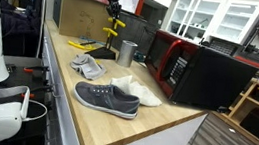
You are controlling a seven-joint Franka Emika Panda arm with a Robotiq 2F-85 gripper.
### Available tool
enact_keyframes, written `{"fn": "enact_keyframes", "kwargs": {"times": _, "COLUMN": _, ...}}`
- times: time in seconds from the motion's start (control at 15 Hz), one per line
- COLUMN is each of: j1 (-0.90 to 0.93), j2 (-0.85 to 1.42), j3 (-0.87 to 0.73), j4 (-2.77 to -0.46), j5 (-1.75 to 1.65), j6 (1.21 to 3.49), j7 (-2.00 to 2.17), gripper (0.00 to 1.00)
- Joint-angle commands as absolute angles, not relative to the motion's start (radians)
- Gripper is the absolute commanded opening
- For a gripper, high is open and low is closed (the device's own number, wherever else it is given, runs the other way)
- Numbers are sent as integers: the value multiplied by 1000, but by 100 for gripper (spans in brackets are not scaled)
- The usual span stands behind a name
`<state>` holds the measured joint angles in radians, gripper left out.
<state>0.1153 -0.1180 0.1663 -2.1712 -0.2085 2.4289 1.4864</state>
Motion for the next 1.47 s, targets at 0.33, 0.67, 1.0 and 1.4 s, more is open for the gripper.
{"fn": "enact_keyframes", "kwargs": {"times": 0.33, "j1": 110, "j2": -154, "j3": 183, "j4": -2201, "j5": -198, "j6": 2441, "j7": 1536, "gripper": 6}}
{"fn": "enact_keyframes", "kwargs": {"times": 0.67, "j1": 114, "j2": -147, "j3": 185, "j4": -2195, "j5": -178, "j6": 2449, "j7": 1524, "gripper": 6}}
{"fn": "enact_keyframes", "kwargs": {"times": 1.0, "j1": 114, "j2": -142, "j3": 184, "j4": -2202, "j5": -181, "j6": 2470, "j7": 1513, "gripper": 6}}
{"fn": "enact_keyframes", "kwargs": {"times": 1.4, "j1": 110, "j2": -144, "j3": 181, "j4": -2217, "j5": -190, "j6": 2495, "j7": 1499, "gripper": 6}}
